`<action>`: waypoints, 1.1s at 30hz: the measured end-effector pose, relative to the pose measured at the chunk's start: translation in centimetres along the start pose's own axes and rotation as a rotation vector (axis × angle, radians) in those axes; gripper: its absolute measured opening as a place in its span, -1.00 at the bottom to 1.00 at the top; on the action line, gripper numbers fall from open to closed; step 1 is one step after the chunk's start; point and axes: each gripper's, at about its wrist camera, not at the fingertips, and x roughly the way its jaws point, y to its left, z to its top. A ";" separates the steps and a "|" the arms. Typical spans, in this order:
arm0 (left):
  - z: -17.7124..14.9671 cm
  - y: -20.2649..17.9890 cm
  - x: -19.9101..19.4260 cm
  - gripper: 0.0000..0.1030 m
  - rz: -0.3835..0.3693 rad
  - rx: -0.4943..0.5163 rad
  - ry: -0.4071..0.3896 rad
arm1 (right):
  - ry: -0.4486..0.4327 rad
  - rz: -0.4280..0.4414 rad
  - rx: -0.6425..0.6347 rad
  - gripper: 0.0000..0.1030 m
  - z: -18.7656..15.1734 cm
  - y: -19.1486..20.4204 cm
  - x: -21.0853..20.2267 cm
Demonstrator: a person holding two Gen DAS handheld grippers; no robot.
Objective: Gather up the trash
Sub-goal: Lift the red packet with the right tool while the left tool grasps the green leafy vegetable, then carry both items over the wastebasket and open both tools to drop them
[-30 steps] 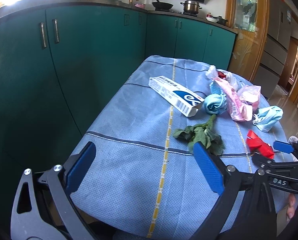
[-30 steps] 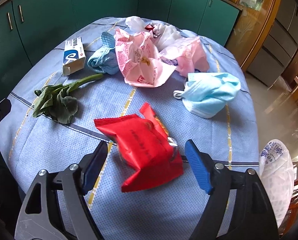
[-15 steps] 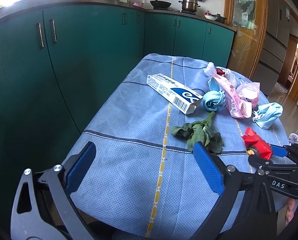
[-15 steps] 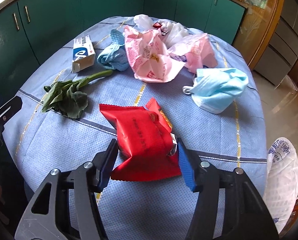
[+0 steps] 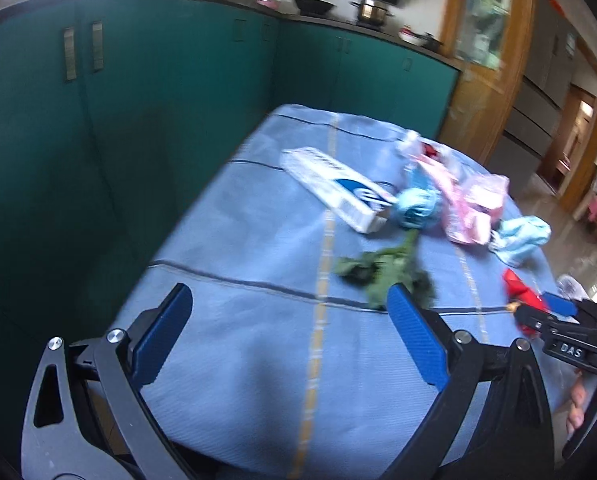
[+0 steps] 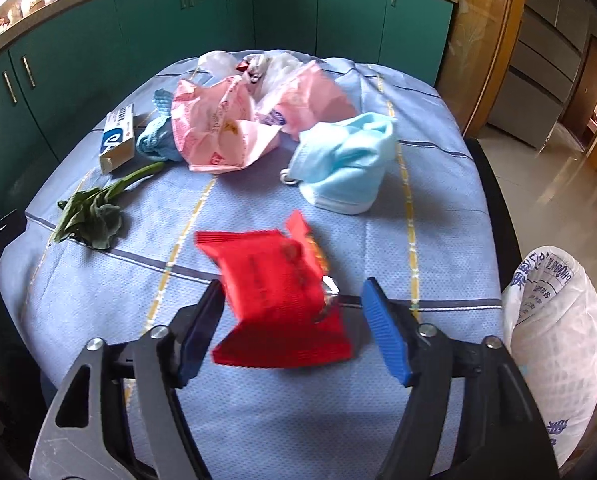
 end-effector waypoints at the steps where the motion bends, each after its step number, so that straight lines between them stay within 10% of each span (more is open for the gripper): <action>1: 0.2 -0.6 0.3 0.90 -0.012 0.010 0.007 | 0.001 0.003 0.006 0.42 0.1 -0.3 0.1; 7: 1.1 -6.1 4.9 0.82 -0.021 0.159 0.084 | -0.002 0.019 0.032 0.42 0.5 -1.6 0.1; 9: 0.9 -7.0 6.3 0.23 -0.003 0.190 0.119 | -0.007 0.027 0.035 0.42 0.6 -2.0 0.0; 14: 0.5 -7.4 6.4 -0.47 -0.029 0.196 0.125 | -0.024 0.046 0.018 0.58 0.6 -1.8 -0.1; 22: 0.1 -6.0 2.8 -0.57 -0.038 0.162 0.086 | 0.015 0.058 -0.038 0.60 0.6 0.1 1.8; 26: 0.4 -5.6 0.3 -0.57 -0.045 0.143 0.034 | 0.023 0.054 -0.062 0.06 0.1 1.1 1.6; 33: 1.1 -5.7 -2.0 -0.57 -0.025 0.135 -0.018 | -0.042 -0.002 -0.133 -0.04 -0.2 2.6 -0.9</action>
